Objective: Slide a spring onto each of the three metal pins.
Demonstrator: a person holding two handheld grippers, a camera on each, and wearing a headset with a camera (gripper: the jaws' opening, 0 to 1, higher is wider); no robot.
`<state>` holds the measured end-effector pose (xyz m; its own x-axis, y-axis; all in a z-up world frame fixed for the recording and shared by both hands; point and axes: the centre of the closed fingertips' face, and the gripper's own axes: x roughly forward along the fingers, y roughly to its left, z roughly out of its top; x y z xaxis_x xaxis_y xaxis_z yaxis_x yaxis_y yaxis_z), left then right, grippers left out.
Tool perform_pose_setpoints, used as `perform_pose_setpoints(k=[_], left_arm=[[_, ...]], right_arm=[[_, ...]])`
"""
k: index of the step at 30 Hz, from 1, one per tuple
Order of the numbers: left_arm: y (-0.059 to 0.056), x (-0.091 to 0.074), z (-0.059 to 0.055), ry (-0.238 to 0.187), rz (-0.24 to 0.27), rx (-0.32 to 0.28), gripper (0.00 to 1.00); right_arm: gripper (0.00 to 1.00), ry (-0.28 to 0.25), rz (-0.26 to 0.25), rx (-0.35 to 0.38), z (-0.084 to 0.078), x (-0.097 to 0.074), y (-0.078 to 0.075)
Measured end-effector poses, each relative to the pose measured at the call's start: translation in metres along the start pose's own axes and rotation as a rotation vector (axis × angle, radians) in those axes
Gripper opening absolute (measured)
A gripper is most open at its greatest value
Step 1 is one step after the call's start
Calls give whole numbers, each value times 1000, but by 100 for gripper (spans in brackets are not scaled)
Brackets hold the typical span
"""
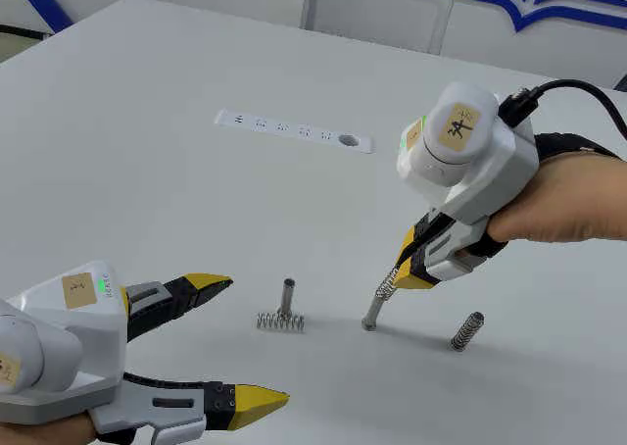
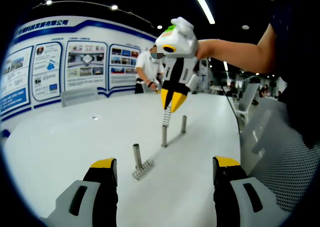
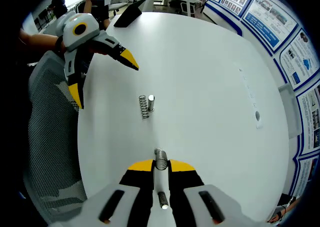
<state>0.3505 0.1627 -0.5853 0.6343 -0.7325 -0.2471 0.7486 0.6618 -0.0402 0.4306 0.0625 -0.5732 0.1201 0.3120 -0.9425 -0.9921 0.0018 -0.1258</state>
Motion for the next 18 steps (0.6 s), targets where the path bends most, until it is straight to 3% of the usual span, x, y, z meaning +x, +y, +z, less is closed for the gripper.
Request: perform_pose_setpoints(k=[18], left_arm=[[0,1,-1,10,-7,1,80]], right_arm=[[12,59,52,2,1,29,-2]])
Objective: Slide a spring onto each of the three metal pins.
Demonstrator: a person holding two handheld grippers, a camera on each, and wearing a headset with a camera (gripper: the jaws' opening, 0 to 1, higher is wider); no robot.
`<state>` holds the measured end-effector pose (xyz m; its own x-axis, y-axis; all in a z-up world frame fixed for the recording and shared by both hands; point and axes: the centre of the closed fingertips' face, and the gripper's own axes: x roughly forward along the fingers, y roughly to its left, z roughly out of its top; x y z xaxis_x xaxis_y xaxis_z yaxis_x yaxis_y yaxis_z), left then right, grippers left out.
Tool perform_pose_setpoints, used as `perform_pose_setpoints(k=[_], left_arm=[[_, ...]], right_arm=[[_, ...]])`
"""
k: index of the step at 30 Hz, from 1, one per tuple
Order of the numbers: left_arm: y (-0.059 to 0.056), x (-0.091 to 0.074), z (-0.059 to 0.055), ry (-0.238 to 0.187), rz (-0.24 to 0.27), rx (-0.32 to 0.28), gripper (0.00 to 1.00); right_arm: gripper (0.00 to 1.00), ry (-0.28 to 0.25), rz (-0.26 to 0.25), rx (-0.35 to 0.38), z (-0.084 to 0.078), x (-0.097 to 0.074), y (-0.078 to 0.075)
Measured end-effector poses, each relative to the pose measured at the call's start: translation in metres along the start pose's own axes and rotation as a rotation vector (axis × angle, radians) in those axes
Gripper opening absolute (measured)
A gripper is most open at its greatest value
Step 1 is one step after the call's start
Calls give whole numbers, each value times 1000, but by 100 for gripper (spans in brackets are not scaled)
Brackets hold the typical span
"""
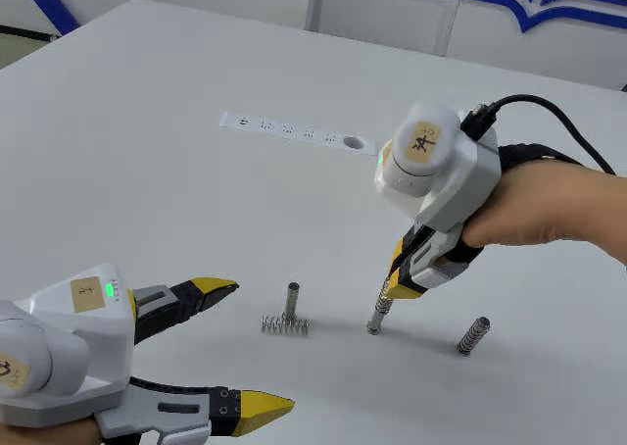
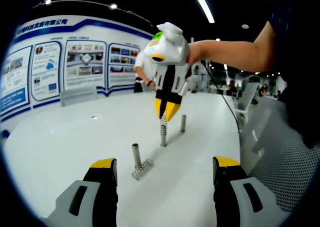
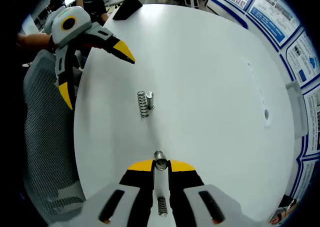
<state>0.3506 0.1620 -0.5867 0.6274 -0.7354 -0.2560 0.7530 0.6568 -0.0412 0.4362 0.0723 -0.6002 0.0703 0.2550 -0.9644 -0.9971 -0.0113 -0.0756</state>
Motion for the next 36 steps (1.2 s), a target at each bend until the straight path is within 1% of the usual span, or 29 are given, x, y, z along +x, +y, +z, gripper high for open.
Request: perform_pose_setpoints(k=[3,9,15,19,25,28,30,33,36], left_arm=[[0,0,0,2,0,-1,80],[-1,0,-1,4,0,-5,80],[-2,2,-2,5,-4,-6,80],[-2,3,-2,4,-4,-7,80],[-2,2,-2,3,-1,-7,80],[-2,2,-2,3,-1,-8,80],[-2,2,-2,3,-2,-7,80],[-3,3,-2,4,-4,-4,80],[-3,4,0,2,-7,-1,80]], right_arm=[[12,7,6,1,-1,7,1],[12,20,22,11,-8,20,4],[12,33,37,19,-10,28,6],[12,28,38,24,-7,28,5],[12,28,39,16,-8,29,6],[16,12,30,8,-7,27,6],[16,3,27,10,-6,24,6],[18,-15,9,3,-3,18,5],[19,-45,-15,-6,2,12,7]])
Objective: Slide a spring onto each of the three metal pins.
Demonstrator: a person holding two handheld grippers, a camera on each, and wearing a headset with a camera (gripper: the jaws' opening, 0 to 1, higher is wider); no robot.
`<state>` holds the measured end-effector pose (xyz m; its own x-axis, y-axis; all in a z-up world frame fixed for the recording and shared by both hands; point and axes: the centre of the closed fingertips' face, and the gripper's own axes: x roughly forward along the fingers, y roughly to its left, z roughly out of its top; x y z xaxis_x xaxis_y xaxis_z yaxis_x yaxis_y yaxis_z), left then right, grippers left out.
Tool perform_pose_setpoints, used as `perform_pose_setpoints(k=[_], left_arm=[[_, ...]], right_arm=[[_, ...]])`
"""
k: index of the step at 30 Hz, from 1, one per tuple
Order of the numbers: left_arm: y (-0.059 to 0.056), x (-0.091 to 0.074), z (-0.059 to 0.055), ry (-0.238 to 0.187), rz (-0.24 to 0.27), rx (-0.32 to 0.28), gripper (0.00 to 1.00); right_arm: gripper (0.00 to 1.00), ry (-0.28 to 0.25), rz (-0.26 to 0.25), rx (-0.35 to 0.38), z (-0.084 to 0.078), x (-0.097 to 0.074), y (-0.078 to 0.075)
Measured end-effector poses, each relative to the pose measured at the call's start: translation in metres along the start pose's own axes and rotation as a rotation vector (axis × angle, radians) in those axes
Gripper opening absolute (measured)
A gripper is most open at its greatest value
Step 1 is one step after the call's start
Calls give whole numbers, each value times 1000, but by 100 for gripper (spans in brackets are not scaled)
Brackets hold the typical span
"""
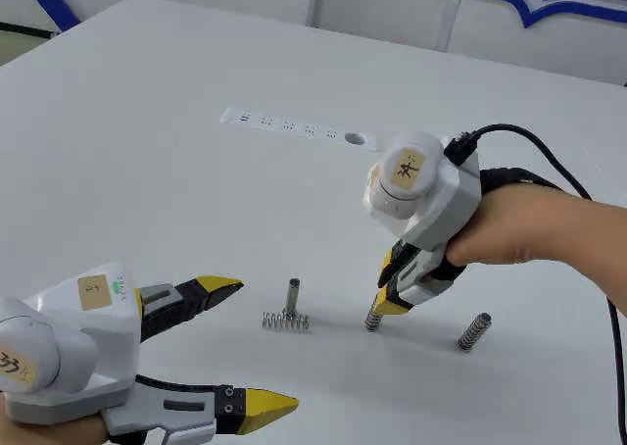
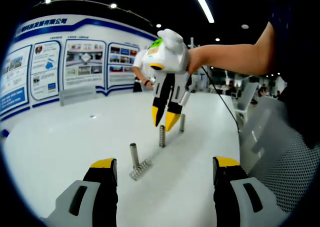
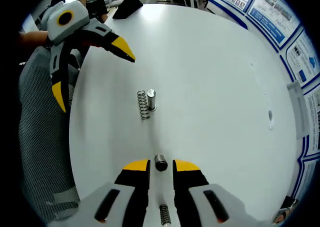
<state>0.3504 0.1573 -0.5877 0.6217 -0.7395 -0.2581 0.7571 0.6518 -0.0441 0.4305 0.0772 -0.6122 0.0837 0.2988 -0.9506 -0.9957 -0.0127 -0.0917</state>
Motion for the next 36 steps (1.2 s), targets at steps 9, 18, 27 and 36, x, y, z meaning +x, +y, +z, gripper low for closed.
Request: perform_pose_setpoints(k=[9,18,27,36], left_arm=[[-2,3,1,5,-12,9,80],[-3,3,-2,11,-15,5,80],[-2,1,-4,15,-12,-1,80],[0,-1,-5,19,-7,-4,80]], right_arm=[[19,-142,-14,1,35,8,17],[18,-189,12,8,51,36,28],[16,-196,30,15,56,53,24],[14,-186,49,-6,56,66,25]])
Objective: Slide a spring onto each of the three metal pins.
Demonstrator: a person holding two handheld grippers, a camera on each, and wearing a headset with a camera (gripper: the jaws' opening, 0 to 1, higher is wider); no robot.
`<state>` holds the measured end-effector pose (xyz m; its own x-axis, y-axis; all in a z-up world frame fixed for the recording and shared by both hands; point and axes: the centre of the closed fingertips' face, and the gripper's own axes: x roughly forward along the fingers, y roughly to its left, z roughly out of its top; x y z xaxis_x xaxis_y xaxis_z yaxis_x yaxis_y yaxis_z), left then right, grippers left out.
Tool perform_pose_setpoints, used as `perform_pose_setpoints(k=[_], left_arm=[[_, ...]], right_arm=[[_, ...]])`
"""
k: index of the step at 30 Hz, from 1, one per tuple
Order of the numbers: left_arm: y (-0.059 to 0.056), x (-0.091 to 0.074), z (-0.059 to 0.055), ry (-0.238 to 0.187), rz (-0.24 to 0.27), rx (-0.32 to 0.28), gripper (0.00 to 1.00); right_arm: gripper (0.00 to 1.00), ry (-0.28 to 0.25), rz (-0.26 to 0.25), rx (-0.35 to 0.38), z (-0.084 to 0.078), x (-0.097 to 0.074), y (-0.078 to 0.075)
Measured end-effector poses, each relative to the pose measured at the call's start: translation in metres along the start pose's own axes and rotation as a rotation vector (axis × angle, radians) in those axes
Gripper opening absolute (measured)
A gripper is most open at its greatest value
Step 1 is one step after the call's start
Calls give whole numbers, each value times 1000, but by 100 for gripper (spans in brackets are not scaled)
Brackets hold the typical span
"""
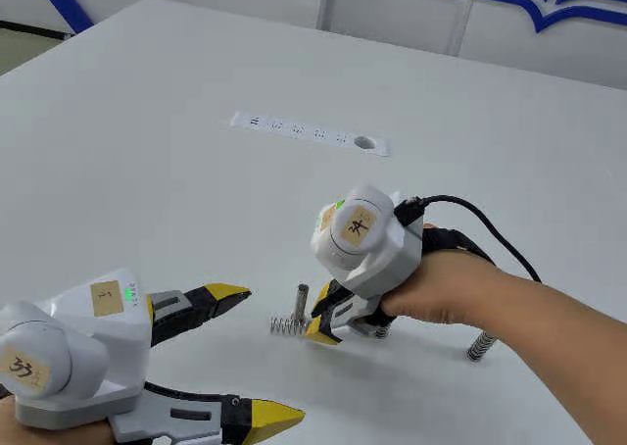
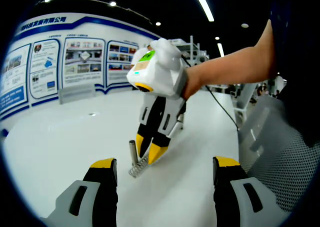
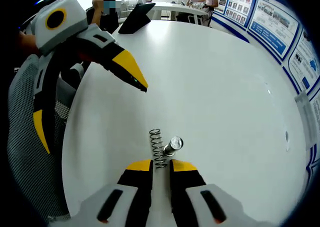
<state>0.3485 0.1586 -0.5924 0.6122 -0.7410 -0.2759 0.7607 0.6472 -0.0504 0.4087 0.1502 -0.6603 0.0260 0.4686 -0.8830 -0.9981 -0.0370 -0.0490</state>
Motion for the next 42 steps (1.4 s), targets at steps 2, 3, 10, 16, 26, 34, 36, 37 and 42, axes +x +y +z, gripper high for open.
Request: perform_pose_setpoints(k=[2,3,10,16,26,34,36,37,42], left_arm=[[0,0,0,1,0,-1,80],[0,0,0,2,1,-1,80],[0,0,0,2,1,-3,80],[0,1,-1,4,0,-3,80],[-4,3,-3,5,-9,-1,79],[-7,6,0,-2,-21,8,79],[-8,5,-1,-1,-21,8,79],[-8,5,-1,-1,-22,8,79],[-9,7,-2,3,-30,11,79]], right_arm=[[14,3,5,-2,0,1,1],[14,5,6,-3,-1,2,1],[12,13,11,-12,-4,6,2],[12,11,9,-7,-4,5,3],[12,31,4,-9,-8,-15,16],[11,39,-6,-26,-6,-32,22],[11,41,-7,-29,-6,-34,24],[11,44,-5,-32,-6,-36,25],[11,62,0,-35,-7,-42,29]])
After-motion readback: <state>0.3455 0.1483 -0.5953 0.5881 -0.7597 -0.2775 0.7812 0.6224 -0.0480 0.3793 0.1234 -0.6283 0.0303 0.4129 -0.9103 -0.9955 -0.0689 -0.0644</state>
